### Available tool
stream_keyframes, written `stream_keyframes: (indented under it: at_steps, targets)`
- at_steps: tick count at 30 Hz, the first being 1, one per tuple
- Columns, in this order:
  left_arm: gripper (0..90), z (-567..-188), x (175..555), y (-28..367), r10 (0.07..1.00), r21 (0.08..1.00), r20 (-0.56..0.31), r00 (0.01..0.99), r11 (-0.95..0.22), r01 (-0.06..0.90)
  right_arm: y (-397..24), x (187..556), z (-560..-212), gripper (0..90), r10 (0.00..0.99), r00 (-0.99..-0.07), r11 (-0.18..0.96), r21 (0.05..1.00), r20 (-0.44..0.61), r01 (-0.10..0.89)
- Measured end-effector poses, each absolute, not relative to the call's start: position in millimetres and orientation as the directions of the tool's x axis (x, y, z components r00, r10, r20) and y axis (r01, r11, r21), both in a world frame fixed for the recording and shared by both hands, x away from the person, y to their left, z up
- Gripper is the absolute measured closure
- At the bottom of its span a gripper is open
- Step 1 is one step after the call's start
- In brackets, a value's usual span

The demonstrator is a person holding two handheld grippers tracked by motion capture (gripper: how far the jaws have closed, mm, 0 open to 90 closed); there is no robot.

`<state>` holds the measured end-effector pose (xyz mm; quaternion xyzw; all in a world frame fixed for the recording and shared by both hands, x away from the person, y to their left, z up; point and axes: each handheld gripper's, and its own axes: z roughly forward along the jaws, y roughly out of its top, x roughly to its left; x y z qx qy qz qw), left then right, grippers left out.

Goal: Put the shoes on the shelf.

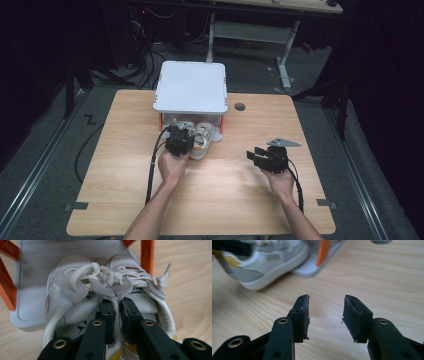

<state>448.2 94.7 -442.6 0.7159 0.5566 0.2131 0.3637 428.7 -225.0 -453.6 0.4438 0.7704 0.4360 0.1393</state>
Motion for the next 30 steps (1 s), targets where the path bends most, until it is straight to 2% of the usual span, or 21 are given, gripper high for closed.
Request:
stream_keyframes:
  at_steps: [4, 8, 14, 18, 22, 28, 30]
  targets:
    - [81.1, -444.4, 456.5, 94.2, 0.957, 0.765, -0.126, 0.263, -0.075, 0.639, -212.3, 434.8, -443.2, 57.1, 0.793, -0.582, 0.216, 0.809, 0.181, 0.547]
    - [79.9, -451.7, 462.2, 96.0, 0.961, 0.754, -0.132, 0.242, -0.061, 0.654, -192.1, 446.1, -416.2, 57.5, 0.799, -0.583, 0.213, 0.836, 0.148, 0.505]
    - [80.0, -452.3, 461.4, 93.6, 0.962, 0.759, -0.100, 0.253, -0.091, 0.644, -173.2, 462.9, -389.2, 57.6, 0.791, -0.596, 0.214, 0.850, 0.138, 0.481]
    - [80.0, -452.2, 464.4, 97.7, 0.961, 0.752, -0.151, 0.231, -0.040, 0.659, -151.4, 476.9, -364.0, 58.7, 0.784, -0.615, 0.229, 0.881, 0.085, 0.414]
    - [80.0, -452.5, 467.2, 98.4, 0.962, 0.751, -0.168, 0.216, -0.017, 0.660, -137.3, 485.7, -352.6, 58.6, 0.778, -0.625, 0.240, 0.885, 0.071, 0.399]
    - [78.8, -450.8, 475.2, 93.1, 0.967, 0.750, -0.146, 0.208, -0.029, 0.661, -115.4, 503.5, -347.2, 57.9, 0.800, -0.598, 0.253, 0.881, 0.042, 0.399]
    - [75.1, -451.8, 476.8, 96.6, 0.962, 0.747, -0.167, 0.214, -0.018, 0.664, -108.0, 510.1, -349.4, 58.1, 0.809, -0.587, 0.273, 0.869, 0.024, 0.413]
